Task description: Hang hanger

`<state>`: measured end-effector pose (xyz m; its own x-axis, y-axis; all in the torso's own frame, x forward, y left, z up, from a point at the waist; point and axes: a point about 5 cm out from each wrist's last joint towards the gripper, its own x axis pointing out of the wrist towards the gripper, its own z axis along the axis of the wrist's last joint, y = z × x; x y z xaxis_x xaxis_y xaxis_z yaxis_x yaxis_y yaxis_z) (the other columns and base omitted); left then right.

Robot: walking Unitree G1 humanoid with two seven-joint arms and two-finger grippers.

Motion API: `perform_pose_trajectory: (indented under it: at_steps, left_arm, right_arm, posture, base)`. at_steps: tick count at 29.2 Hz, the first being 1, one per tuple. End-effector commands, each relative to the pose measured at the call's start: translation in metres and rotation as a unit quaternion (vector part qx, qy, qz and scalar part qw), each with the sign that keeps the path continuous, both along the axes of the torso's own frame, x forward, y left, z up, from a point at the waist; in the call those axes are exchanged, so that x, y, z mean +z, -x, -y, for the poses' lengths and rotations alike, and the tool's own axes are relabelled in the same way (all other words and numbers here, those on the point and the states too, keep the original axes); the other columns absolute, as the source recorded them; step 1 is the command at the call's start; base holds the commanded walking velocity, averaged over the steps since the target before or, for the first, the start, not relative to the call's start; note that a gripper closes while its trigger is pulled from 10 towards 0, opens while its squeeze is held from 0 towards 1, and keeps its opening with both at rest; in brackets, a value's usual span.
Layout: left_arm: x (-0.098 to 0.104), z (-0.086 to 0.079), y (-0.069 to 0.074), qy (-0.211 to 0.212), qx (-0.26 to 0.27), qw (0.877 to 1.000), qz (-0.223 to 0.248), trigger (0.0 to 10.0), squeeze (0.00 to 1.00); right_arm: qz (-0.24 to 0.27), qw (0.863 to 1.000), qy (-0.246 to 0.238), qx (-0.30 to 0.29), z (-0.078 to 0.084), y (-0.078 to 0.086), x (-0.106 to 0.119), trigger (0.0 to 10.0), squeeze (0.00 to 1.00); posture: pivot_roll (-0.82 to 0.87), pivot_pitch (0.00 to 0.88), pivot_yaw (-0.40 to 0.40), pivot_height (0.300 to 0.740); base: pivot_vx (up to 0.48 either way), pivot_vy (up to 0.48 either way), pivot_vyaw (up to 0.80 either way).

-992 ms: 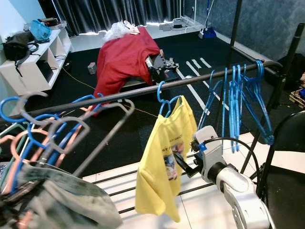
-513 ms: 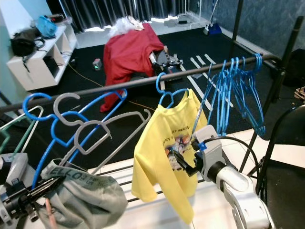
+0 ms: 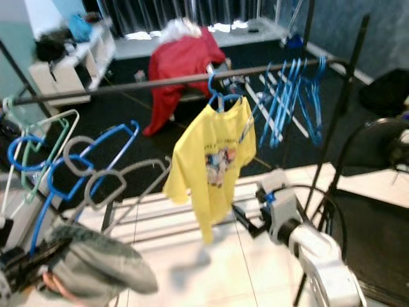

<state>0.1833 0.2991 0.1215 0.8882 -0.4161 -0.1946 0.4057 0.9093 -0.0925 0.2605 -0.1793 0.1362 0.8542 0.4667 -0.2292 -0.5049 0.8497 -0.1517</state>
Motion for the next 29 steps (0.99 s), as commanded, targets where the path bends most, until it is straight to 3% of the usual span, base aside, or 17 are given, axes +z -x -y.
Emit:
perform_pose_trajectory:
  at_steps: [1,8,10,13,16,23,29]
  left_arm:
    - [0.004,-0.001,-0.008,-0.009,0.019,1.0,0.016,10.0,0.0]
    - [0.005,0.013,-0.027,-0.013,0.035,0.999,0.033,10.0,0.0]
    - [0.005,0.013,-0.027,-0.013,0.035,0.999,0.033,10.0,0.0]
    - [0.008,0.028,-0.042,-0.017,0.044,0.998,0.047,10.0,0.0]
    - [0.024,0.054,-0.057,-0.005,0.037,0.996,0.075,10.0,0.0]
    - [0.037,0.087,-0.071,-0.017,0.036,0.995,0.097,10.0,0.0]
    - [0.035,0.09,-0.074,-0.032,0.05,0.994,0.095,10.0,0.0]
  right_arm:
    - [0.0,1.0,-0.001,0.012,-0.007,0.0,-0.001,10.0,0.0]
    - [0.001,1.0,-0.011,0.011,-0.012,-0.006,0.0,10.0,0.0]
    - [0.001,1.0,-0.011,0.011,-0.012,-0.006,0.0,10.0,0.0]
    - [0.01,1.0,-0.019,0.015,-0.016,-0.01,0.002,10.0,0.0]
    - [0.018,0.999,-0.023,0.02,-0.019,-0.013,0.004,10.0,0.0]
    - [0.024,0.999,-0.025,0.031,-0.022,-0.014,0.005,10.0,0.0]
    - [0.024,0.999,-0.026,0.033,-0.023,-0.014,0.005,10.0,0.0]
  posture:
    - [-0.13,0.011,0.079,0.74]
    - [-0.11,0.0,0.073,0.74]
    - [-0.11,0.0,0.073,0.74]
    - [-0.09,0.0,0.075,0.74]
    - [-0.07,0.0,0.075,0.74]
    - [-0.06,0.0,0.075,0.74]
    - [-0.06,0.0,0.075,0.74]
  base:
    - [-0.476,0.0,0.0]
    - [-0.475,0.0,0.0]
    - [-0.476,0.0,0.0]
    - [-0.476,0.0,0.0]
    - [-0.476,0.0,0.79]
    - [-0.476,0.0,0.78]
    - [-0.476,0.0,0.78]
